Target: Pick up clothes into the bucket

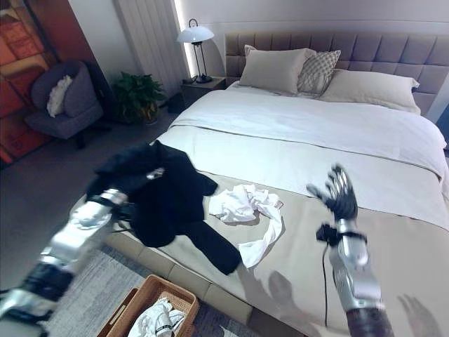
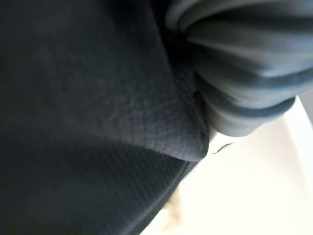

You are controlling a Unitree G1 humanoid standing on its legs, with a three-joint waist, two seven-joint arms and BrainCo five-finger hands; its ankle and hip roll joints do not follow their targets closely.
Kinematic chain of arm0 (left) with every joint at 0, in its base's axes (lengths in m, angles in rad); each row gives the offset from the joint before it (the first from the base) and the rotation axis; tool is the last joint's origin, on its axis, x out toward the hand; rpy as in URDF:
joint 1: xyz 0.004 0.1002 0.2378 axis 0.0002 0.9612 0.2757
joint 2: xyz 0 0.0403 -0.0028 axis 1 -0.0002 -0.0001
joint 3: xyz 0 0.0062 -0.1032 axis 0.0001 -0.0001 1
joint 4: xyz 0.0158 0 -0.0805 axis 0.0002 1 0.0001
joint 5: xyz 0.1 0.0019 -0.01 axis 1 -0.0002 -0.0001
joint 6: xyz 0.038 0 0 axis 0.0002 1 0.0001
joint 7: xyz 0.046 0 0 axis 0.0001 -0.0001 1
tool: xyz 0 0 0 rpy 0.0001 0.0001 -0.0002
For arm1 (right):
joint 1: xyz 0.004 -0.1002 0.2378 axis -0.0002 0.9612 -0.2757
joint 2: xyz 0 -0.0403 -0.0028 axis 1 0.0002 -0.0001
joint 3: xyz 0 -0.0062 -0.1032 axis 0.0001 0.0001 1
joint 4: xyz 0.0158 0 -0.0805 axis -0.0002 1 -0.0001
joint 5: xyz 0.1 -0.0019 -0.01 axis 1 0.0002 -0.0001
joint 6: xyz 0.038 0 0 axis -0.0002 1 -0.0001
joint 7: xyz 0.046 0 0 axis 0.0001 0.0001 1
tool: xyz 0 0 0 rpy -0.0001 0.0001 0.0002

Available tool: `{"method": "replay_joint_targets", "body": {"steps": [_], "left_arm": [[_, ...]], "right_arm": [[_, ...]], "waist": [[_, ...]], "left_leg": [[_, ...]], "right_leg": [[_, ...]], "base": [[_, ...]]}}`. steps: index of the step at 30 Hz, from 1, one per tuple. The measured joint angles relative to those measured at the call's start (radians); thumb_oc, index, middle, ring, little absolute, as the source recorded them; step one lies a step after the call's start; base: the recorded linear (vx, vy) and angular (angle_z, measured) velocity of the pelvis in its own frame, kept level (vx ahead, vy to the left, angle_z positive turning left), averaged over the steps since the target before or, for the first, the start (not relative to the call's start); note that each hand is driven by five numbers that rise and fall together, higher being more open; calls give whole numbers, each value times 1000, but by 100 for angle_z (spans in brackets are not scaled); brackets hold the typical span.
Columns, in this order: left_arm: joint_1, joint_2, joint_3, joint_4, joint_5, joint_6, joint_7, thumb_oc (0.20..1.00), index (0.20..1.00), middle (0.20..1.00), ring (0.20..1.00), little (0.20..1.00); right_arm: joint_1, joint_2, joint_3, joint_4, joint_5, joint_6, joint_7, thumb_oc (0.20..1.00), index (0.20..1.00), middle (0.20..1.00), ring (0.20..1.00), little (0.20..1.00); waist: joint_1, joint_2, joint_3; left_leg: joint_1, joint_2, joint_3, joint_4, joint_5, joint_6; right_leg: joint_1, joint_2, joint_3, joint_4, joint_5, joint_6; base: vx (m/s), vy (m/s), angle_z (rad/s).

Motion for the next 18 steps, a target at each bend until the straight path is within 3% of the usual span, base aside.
{"method": "replay_joint_targets", "body": {"steps": [1, 3, 7, 13, 16, 18], "left_arm": [[2, 5, 30, -1, 1, -5, 7, 200, 200, 200, 200, 200], [83, 192, 102, -51, 30, -38, 1, 200, 200, 200, 200, 200], [193, 297, 342, -107, 62, -109, 25, 200, 200, 200, 200, 200], [360, 371, 530, -194, 120, -155, 46, 200, 200, 200, 200, 200], [484, 382, 629, -231, 174, -173, 57, 200, 200, 200, 200, 200], [517, 382, 641, -231, 196, -176, 57, 200, 200, 200, 200, 200]], "right_arm": [[16, 0, -2, 6, -2, 6, 3, 1000, 1000, 1000, 1000, 1000], [55, 21, -13, 102, -33, -3, 31, 1000, 1000, 1000, 1000, 1000], [94, 85, -35, 294, 9, -5, 38, 1000, 1000, 1000, 1000, 1000], [105, 126, -25, 447, 41, 0, 77, 1000, 1000, 1000, 1000, 1000], [122, 91, -10, 530, -79, 11, 75, 1000, 1000, 1000, 1000, 1000], [123, 80, -5, 559, -127, 10, 65, 1000, 1000, 1000, 1000, 1000]], "waist": [[6, 8, 4], [20, 11, 10], [45, 16, 19], [72, 26, 26], [82, 26, 27], [81, 25, 29]], "left_leg": [[0, -2, -1, -1, 0, 0], [0, -7, -3, 1, 0, 0], [8, -16, -23, -1, -5, -7], [7, -25, -28, -1, -9, -13], [-4, -35, -40, 7, -8, -12], [-3, -37, -49, 8, -8, -12]], "right_leg": [[4, -3, -2, -1, 1, 0], [17, -7, -9, -29, 10, 7], [34, -15, -23, -37, 10, 10], [31, -26, -29, -27, 7, 15], [30, -34, -40, -19, 7, 16], [29, -38, -46, -12, 3, 22]], "base": [[22, 13, 6], [2, 8, 4], [3, 15, 13], [-17, 9, 4], [-42, 11, 11], [-23, 17, 11]]}}
